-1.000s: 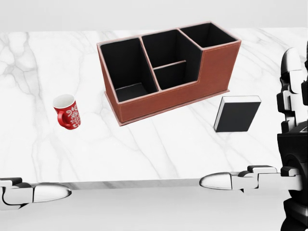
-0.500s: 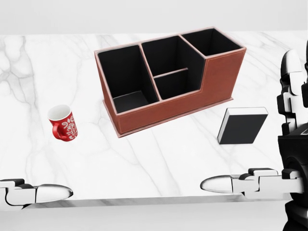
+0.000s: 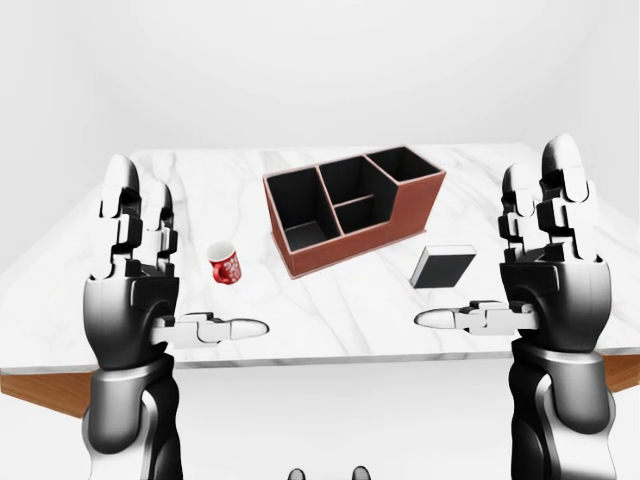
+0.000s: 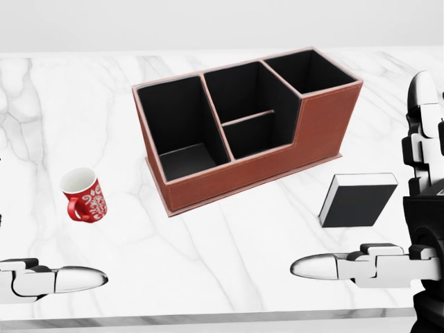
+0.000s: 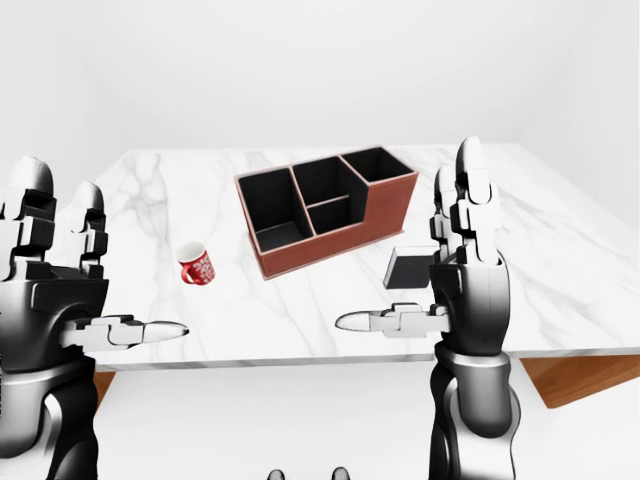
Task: Pick up the book and place it in the left compartment of the caddy.
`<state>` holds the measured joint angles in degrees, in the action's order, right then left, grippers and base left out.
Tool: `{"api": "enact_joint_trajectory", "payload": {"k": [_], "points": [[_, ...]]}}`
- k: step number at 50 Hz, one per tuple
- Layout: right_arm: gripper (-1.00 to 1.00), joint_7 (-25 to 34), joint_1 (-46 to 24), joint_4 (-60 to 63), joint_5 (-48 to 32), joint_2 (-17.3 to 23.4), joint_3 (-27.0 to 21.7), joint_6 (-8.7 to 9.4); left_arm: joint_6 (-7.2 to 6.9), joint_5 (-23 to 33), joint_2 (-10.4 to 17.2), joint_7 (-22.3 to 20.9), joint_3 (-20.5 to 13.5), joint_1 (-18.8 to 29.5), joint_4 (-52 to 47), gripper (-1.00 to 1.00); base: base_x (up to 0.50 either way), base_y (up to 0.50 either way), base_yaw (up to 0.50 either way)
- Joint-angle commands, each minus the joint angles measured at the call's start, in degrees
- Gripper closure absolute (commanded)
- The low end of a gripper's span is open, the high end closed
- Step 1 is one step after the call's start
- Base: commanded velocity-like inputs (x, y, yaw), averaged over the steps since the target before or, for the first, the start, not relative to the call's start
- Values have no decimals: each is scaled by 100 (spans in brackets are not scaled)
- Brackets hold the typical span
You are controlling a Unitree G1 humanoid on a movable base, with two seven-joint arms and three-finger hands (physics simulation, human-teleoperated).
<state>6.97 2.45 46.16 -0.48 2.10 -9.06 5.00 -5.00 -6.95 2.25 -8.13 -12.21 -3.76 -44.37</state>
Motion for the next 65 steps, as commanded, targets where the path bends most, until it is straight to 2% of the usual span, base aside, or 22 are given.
{"api": "enact_joint_trajectory", "payload": {"k": [1, 65], "points": [[-100, 16, 26, 11, 28, 0, -20, 0, 0, 32, 4, -1, 24, 21, 80, -100, 16, 0, 0], [-100, 99, 115, -4, -58, -26, 37, 0, 0, 70, -26, -54, 63, -83, 202, -100, 16, 0, 0]]}}
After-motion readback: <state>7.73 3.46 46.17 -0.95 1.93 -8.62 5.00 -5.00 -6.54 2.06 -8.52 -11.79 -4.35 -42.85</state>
